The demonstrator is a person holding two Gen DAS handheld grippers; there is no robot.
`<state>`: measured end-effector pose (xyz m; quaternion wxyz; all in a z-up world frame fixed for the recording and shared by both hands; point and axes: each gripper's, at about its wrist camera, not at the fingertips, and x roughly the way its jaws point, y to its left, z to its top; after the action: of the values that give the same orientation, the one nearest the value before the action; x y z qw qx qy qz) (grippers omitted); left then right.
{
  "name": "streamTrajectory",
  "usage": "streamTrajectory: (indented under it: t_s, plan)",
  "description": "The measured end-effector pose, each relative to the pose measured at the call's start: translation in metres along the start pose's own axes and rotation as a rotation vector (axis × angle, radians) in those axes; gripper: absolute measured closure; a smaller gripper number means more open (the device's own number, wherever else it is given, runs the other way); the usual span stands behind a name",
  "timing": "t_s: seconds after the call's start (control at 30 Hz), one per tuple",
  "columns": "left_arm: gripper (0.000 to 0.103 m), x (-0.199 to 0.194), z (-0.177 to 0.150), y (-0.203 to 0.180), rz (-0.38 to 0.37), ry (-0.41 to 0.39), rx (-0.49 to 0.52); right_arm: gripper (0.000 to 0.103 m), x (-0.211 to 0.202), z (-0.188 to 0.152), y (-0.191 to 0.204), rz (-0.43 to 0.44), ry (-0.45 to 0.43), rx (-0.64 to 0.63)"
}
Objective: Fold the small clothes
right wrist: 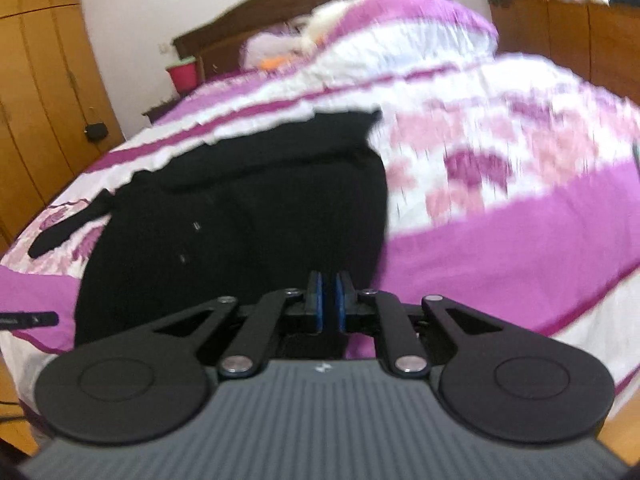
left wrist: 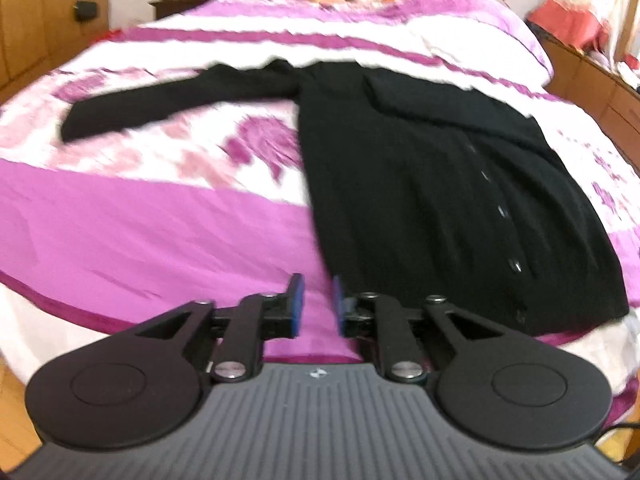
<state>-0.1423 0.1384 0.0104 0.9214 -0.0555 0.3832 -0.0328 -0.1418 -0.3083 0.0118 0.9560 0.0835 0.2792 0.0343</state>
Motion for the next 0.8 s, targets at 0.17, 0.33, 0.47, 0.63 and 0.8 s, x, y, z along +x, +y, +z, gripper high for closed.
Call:
streamTrajectory:
  t_s: [0.17,0.33,0.47,0.63,0.8]
  plan:
    - [0.033,-0.012,0.024,0.029,0.101,-0.069,-0.056,0.086,0.011,0.020,0.017,0.032,-0.026,-0.045]
    - [0.028,0.002,0.058,0.069,0.151,-0.088,-0.200,0.055,0.035,0.027,0.040,0.065,-0.050,-0.086]
    - [0.024,0.027,0.083,0.101,0.203,-0.108,-0.330,0.055,0.057,0.030,0.052,0.100,-0.028,-0.073]
    - [0.021,0.069,0.112,0.132,0.312,-0.119,-0.440,0.055,0.077,0.031,0.053,0.117,-0.009,-0.042]
    - [0.020,0.105,0.130,0.154,0.355,-0.107,-0.523,0.055,0.097,0.032,0.047,0.081,0.036,-0.048]
